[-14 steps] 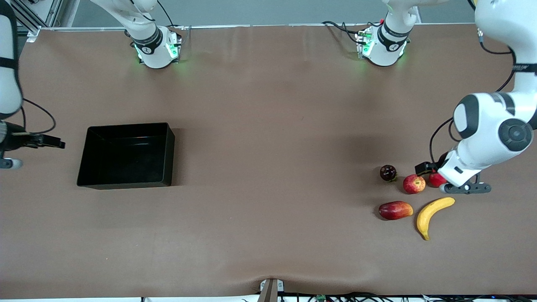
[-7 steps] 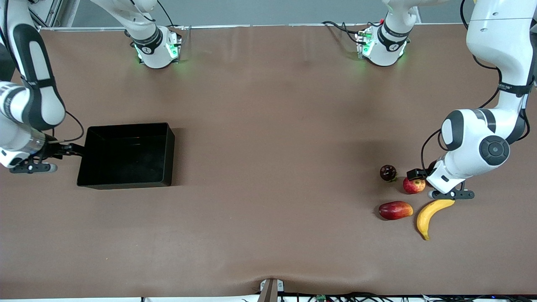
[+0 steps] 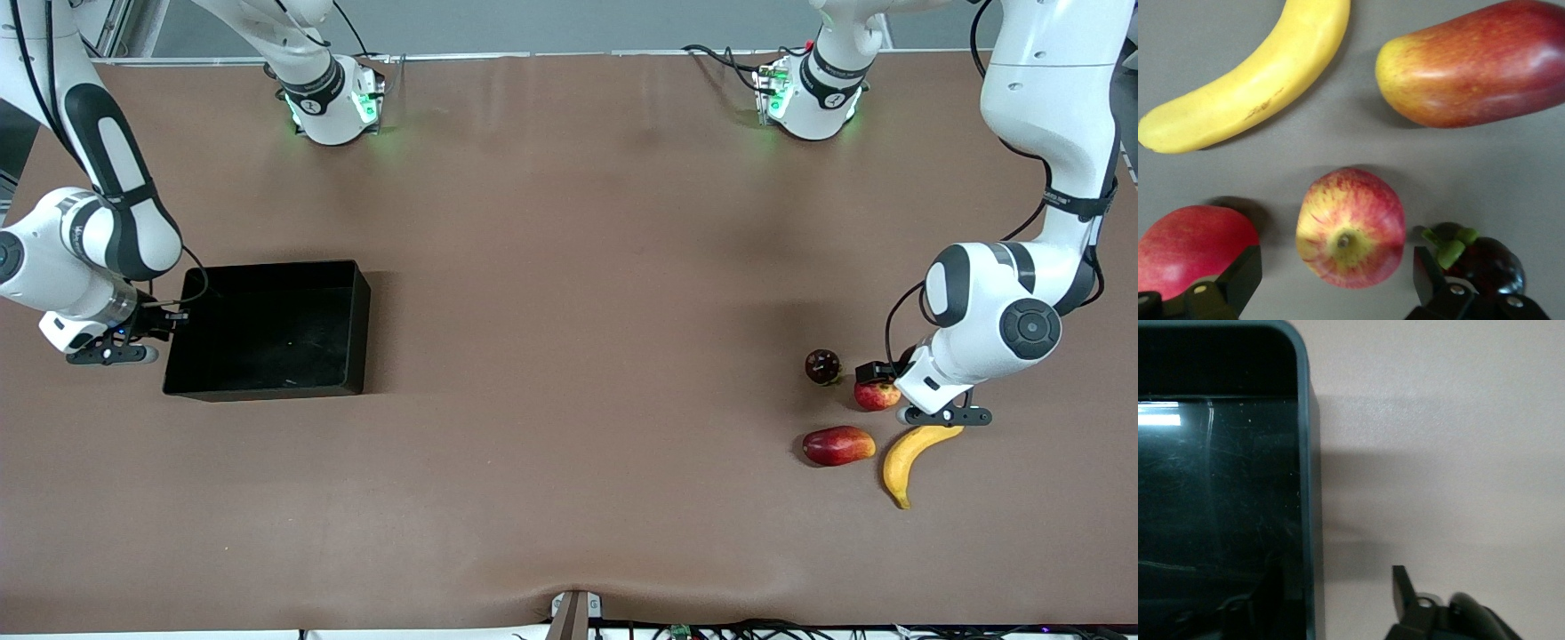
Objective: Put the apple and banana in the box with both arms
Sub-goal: 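Grasp the small apple with the left gripper while the right gripper grips the box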
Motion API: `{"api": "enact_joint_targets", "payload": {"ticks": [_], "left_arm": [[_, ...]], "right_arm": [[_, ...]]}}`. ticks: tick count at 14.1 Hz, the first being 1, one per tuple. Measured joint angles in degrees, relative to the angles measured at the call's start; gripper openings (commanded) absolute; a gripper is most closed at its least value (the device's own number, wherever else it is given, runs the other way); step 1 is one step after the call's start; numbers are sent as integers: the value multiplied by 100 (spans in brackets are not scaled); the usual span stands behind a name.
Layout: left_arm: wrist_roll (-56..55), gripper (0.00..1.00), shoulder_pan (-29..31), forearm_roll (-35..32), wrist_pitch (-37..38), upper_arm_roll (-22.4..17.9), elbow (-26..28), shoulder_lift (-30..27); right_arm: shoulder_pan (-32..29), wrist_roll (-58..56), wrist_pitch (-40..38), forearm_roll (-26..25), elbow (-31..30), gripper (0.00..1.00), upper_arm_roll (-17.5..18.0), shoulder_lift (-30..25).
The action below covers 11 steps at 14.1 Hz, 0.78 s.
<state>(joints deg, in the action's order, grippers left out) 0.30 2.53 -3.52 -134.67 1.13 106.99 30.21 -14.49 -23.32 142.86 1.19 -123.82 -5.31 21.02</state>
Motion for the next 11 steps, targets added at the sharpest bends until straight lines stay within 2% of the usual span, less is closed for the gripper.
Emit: {"api": "enact_joint_targets", "payload": {"ticks": [4,7,9,10,11], "left_arm": [[24,100,65,0,-190,4,-17,155],[24,100,55,0,-252,26,-45,229],[24,81,48,0,-260,34,-48,251],[24,67,47,0,-265,38,-48,267],[24,44,47,0,-277,44,-48,289]], "right_arm": [[0,0,-118,8,9,0,6,-15],[1,-1,-759,24,204,0,27,-144],[25,-7,-1434,23,459,0,51,-292],[62,-7,-1804,24,608,0,77,-378],[104,-7,-2183,38,758,0,120,-464]]}}
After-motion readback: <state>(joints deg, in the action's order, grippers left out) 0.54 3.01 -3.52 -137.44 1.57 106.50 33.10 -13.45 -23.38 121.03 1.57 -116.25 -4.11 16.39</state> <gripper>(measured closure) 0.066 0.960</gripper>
